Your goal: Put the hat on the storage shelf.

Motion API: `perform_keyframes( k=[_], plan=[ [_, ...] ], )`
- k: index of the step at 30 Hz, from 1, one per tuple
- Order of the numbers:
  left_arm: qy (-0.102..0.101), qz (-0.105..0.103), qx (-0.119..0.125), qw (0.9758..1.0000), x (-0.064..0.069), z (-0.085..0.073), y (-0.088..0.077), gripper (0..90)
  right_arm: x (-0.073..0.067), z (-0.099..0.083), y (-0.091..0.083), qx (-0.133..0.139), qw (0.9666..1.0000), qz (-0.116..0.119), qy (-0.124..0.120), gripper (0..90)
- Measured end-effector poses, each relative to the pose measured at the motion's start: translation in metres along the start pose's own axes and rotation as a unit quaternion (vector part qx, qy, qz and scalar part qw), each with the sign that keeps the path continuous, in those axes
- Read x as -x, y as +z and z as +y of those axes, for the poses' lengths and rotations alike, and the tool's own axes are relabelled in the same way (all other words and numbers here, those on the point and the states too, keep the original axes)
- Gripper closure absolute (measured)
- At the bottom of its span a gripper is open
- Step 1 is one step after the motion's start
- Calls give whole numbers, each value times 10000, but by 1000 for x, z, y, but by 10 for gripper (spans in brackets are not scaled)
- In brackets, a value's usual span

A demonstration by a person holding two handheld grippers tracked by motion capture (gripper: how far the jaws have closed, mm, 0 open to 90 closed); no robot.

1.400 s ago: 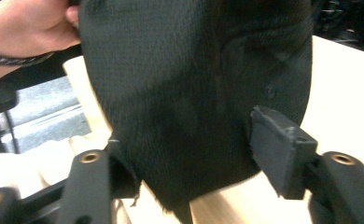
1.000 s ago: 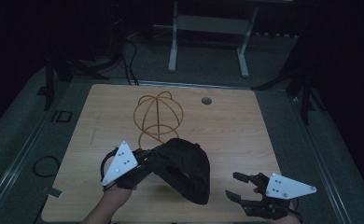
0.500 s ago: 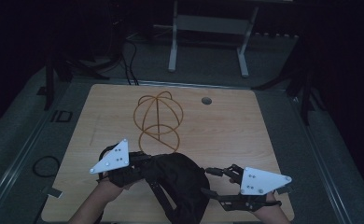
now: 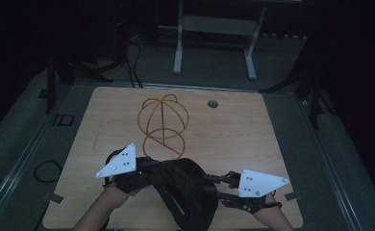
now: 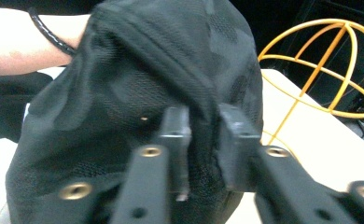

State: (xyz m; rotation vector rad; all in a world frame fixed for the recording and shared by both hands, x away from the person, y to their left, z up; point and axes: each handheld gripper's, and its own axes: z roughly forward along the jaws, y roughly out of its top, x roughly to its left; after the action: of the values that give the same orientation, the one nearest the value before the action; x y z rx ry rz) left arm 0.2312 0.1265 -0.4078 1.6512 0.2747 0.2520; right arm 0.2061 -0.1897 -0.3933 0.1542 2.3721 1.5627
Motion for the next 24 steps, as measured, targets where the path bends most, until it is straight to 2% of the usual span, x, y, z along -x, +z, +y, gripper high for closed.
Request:
perform_keyframes(
  k=[2,9,12,13,14,16,17,21,24],
  plan=[
    [27,6,-39,10000,0,1,1,887,0,1,0,-29,10000,-15,16,873],
    [-69,59,-121,9999,-3,0,3,884,3,-2,-5,167,9996,-10,239,889],
    [-112,121,-280,9995,-5,-2,7,879,5,-2,-11,322,9986,84,411,889],
    [-113,151,-316,9993,-5,-3,8,860,5,-2,-12,314,9987,35,410,889],
    [-113,151,-316,9993,-5,-3,8,797,5,-2,-12,314,9987,35,410,889],
    [-52,272,-426,9987,-6,-4,7,785,7,-2,-17,403,9980,36,484,889],
    [-64,299,-420,9986,-6,-5,7,675,8,-2,-21,416,9980,-33,481,889],
    [-12,481,-437,9979,-6,-6,4,624,10,-2,-29,427,9976,-203,497,889],
    [101,670,-502,9964,-5,-6,2,609,15,-3,-36,470,9964,-326,627,889]
  ],
)
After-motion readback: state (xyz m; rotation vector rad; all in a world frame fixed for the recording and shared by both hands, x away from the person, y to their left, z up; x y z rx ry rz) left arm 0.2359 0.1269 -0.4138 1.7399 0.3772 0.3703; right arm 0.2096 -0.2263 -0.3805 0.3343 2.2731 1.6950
